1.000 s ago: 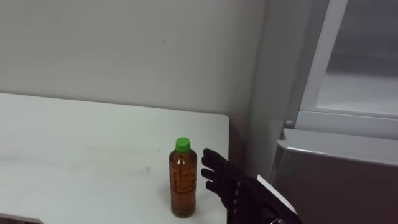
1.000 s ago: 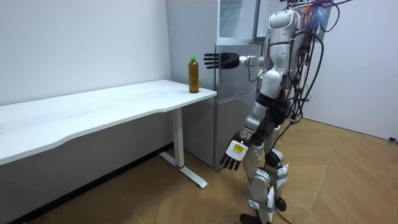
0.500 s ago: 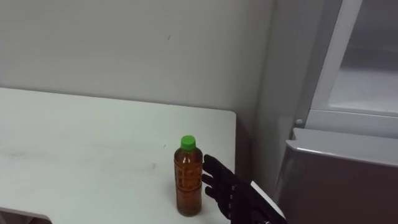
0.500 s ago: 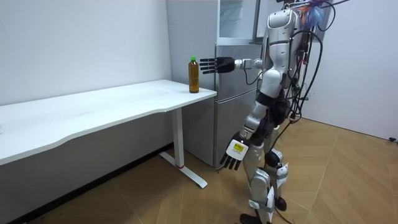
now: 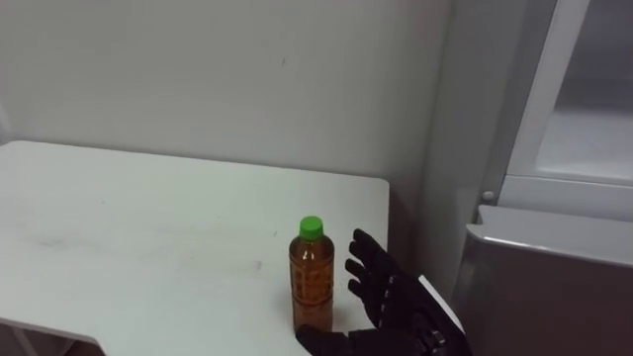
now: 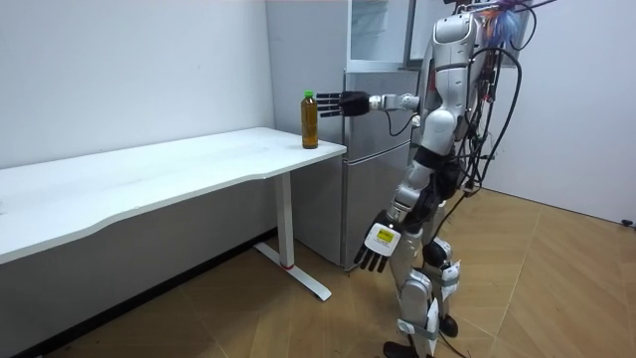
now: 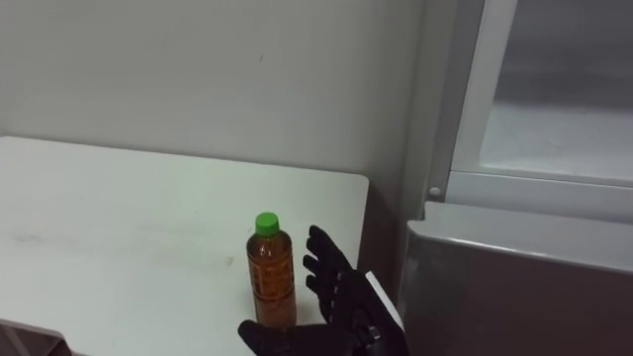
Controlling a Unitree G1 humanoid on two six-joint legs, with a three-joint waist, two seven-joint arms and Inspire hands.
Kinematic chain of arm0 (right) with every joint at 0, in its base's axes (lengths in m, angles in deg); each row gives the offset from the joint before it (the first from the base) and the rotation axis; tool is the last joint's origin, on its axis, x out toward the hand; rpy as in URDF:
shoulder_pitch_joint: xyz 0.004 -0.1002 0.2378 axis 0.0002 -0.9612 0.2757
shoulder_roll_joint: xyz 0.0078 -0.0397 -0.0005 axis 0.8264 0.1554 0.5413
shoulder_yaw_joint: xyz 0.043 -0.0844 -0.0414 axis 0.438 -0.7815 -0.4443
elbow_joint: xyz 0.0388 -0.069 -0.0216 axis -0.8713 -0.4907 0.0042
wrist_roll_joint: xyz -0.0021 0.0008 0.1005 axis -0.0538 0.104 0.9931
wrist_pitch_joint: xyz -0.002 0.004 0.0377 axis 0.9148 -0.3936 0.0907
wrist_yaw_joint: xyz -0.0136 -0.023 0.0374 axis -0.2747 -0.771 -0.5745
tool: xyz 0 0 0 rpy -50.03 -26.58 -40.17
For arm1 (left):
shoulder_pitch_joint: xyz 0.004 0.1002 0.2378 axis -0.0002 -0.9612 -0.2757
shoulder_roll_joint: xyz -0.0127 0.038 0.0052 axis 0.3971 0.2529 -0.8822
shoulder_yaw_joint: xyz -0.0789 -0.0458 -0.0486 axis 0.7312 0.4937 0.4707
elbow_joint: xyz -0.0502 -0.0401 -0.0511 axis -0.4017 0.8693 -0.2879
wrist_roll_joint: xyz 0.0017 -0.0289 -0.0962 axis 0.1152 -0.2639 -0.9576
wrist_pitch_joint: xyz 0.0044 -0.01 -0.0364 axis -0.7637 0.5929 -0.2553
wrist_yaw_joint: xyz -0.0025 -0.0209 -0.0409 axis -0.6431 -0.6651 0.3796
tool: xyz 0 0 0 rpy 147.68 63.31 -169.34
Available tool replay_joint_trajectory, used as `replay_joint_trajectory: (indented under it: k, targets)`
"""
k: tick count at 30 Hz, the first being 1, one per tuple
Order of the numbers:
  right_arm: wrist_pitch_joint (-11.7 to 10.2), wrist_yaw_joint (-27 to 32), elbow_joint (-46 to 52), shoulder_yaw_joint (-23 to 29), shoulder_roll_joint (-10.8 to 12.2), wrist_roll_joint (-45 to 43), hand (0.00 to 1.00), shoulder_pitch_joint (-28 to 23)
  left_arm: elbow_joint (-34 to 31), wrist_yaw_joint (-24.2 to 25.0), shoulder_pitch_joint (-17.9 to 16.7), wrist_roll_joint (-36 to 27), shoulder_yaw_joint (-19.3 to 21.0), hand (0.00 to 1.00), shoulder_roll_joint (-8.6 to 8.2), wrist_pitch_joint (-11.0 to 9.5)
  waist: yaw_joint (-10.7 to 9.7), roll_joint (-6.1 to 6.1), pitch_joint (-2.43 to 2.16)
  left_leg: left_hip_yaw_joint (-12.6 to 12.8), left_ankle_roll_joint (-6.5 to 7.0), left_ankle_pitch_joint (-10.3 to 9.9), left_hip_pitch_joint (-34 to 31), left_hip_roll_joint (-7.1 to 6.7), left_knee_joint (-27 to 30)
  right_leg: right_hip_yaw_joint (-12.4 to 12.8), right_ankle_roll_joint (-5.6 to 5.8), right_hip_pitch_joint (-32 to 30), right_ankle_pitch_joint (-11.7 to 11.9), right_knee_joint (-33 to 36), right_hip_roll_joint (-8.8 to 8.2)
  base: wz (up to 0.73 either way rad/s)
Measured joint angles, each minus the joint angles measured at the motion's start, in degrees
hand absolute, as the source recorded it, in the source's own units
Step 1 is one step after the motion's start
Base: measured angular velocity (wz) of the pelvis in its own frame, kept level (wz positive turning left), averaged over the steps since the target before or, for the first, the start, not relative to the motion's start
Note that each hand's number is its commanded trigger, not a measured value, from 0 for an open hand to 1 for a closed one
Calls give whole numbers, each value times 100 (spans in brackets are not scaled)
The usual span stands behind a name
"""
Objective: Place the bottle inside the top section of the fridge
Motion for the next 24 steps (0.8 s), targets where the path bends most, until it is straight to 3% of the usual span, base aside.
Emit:
replay_joint_trajectory:
  k: [14, 24]
  targets:
    - [-4, 851, -522, -64, 19, -732, 0, 206, -122, -78, -5, 6, 17, 0, -19, 48, 108, -7, 4, -23, -1, 11, -23, 0, -34, -92, 0, -41, 0, 1, -4, 0]
    - [-231, 1286, -1464, -71, 155, -891, 0, 572, -122, -113, -3, -43, 21, 0, -51, 41, 176, -24, 22, -191, -1, 11, -45, -10, -41, -296, 0, -4, 0, 2, -7, 8]
